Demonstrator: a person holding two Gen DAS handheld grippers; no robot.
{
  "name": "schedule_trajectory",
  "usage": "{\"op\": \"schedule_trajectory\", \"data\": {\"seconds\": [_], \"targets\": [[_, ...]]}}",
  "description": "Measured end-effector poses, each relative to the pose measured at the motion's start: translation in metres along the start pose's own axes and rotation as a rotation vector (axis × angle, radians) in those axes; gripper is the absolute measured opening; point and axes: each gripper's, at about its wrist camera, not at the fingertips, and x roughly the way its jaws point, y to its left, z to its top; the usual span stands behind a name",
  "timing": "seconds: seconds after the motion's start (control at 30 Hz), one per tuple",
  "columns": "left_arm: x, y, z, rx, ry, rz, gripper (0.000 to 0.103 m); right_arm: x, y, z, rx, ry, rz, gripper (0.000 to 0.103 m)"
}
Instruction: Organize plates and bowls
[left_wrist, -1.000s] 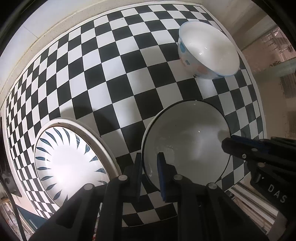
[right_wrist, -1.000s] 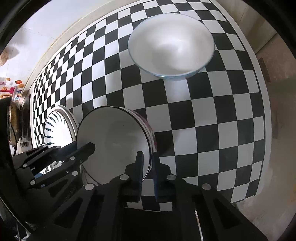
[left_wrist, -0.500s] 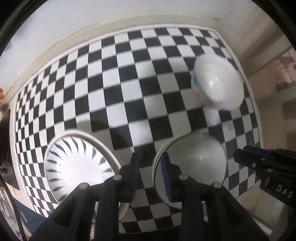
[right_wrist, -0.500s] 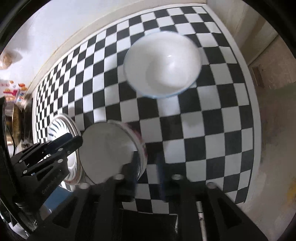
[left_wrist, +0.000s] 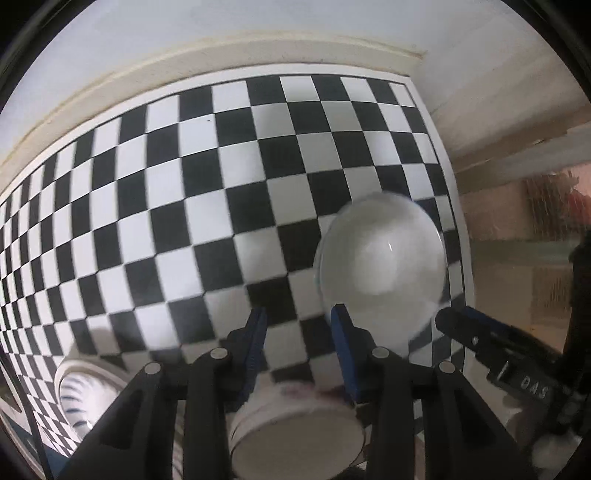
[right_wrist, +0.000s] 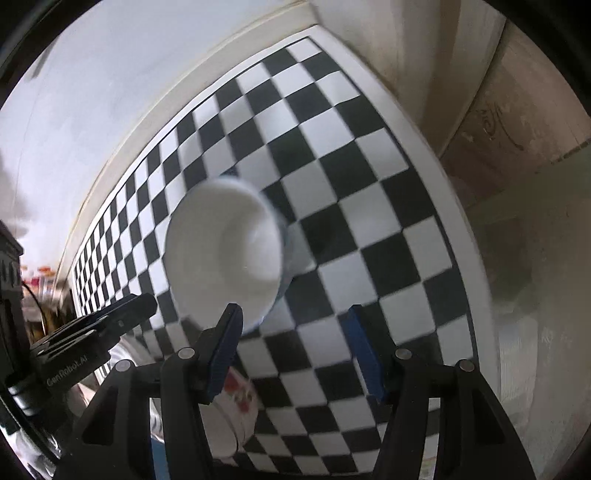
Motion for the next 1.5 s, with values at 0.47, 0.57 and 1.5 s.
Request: {"op": "schedule_trajectory", "data": {"seconds": [0.47,0.57,1.5], "targets": [[0.046,-0.021,0.031,0.052,0.066,0.016,0.016,0.052,-0.001,0.034,0.023,0.080,0.023,0.022],[0.051,-0.025,0.028,0.058,0.073,0.022,0.014,0.060,0.003,0.036,0.013,0.089,0.022,0.013],[-0.040,-0.044,-0.020,0.110,-0.093,0.026,0.014,-0.001,0.053,0.017,-0.100,-0.019,-0.003,0.010]]}}
